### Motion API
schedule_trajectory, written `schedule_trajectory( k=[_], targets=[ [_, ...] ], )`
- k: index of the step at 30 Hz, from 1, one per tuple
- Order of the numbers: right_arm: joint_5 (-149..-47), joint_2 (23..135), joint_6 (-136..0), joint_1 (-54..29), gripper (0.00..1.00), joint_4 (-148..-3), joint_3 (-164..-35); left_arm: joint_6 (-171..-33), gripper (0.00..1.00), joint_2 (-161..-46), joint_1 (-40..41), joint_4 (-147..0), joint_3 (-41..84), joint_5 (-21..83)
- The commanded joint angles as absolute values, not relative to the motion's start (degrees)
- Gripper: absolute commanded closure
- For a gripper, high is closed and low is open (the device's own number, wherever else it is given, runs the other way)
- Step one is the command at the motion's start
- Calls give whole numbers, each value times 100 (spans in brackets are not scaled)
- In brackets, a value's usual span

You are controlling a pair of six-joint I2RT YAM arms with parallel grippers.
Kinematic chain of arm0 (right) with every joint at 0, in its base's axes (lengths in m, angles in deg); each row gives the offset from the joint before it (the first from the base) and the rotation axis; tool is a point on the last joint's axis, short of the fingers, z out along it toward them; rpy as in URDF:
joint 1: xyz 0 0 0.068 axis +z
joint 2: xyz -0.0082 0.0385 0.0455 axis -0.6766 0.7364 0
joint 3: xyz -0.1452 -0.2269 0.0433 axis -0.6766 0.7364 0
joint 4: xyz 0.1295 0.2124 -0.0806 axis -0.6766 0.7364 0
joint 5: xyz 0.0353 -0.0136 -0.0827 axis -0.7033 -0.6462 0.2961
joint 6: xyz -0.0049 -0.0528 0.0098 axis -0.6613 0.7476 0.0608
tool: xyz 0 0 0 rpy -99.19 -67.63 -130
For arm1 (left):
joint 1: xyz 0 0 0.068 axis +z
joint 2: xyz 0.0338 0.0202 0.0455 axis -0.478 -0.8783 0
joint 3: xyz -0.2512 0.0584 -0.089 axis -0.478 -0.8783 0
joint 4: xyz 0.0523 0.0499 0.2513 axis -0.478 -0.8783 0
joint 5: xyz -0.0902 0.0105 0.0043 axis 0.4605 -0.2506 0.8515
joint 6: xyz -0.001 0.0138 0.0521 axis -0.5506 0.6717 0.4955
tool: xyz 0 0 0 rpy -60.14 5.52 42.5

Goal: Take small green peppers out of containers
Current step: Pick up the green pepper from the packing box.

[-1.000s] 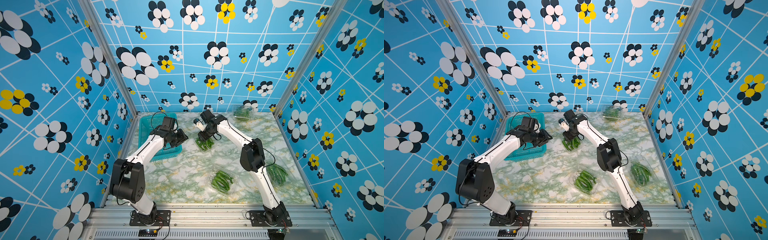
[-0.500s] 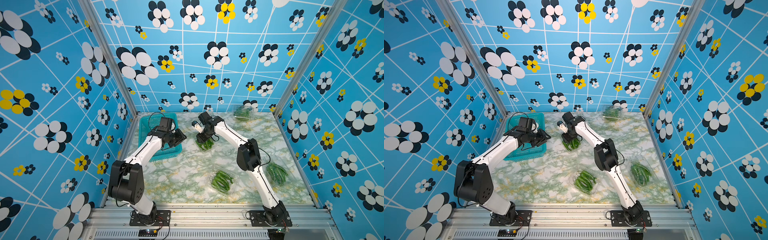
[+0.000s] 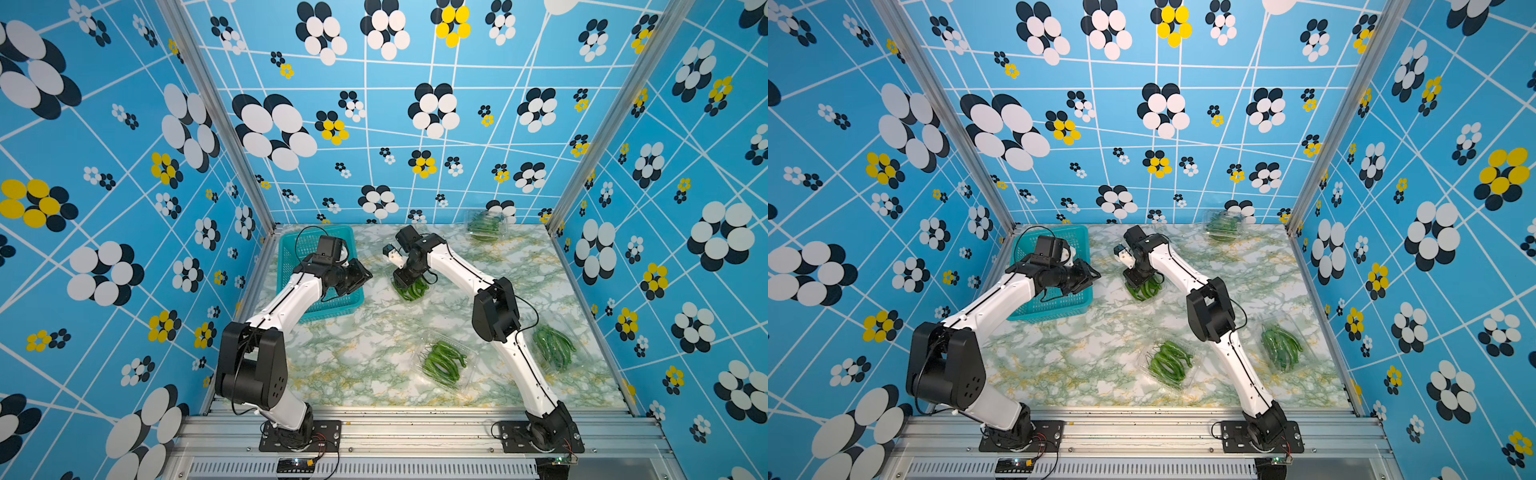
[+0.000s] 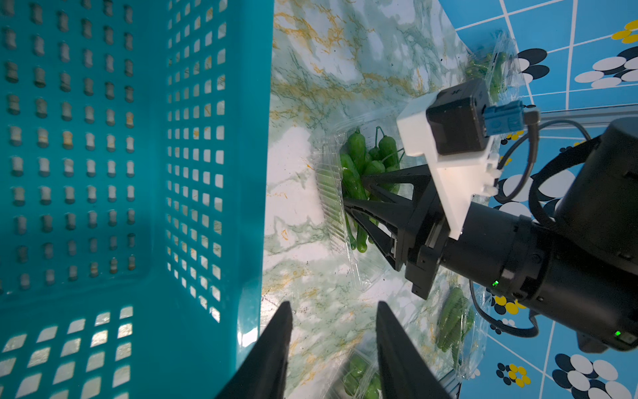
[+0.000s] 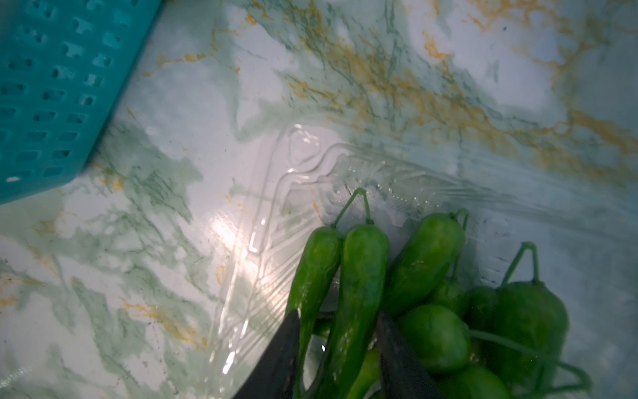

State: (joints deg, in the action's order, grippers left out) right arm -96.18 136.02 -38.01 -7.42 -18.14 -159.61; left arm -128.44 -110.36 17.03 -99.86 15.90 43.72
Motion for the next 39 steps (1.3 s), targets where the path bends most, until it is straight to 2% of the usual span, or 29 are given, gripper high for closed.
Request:
schedule_trajectory(
  k=[1, 6, 11, 18, 22, 26, 30, 39],
  targets=[
    [-9729, 13733, -3739, -672, 64, -1586, -16019, -12839, 58, -10921, 1772, -9894, 1504, 4465],
    [-9602, 13758, -3734, -646, 70, -1594, -15933, -12848, 58, -10938, 1779, -9865, 1517, 4507],
    [-9537, 13764, -3735, -649, 71, -1610, -15932, -12848, 58, -10928, 1778, -9859, 1508, 4513],
    [-9488, 13742, -3746, -645, 93, -1621, -15949, -12894, 58, -10971, 1790, -9750, 1457, 4588],
    [-9558, 13650, -3774, -646, 98, -1628, -15949, -12894, 58, -10987, 1796, -9745, 1463, 4586],
    [-9611, 13610, -3750, -646, 98, -1586, -15993, -12892, 58, -10994, 1801, -9742, 1492, 4603],
    [-9569, 13654, -3679, -644, 89, -1472, -15986, -12892, 58, -10984, 1810, -9742, 1486, 4601],
    [-9358, 13742, -3642, -637, 80, -1385, -15881, -12892, 58, -10996, 1824, -9746, 1537, 4631]
  ],
)
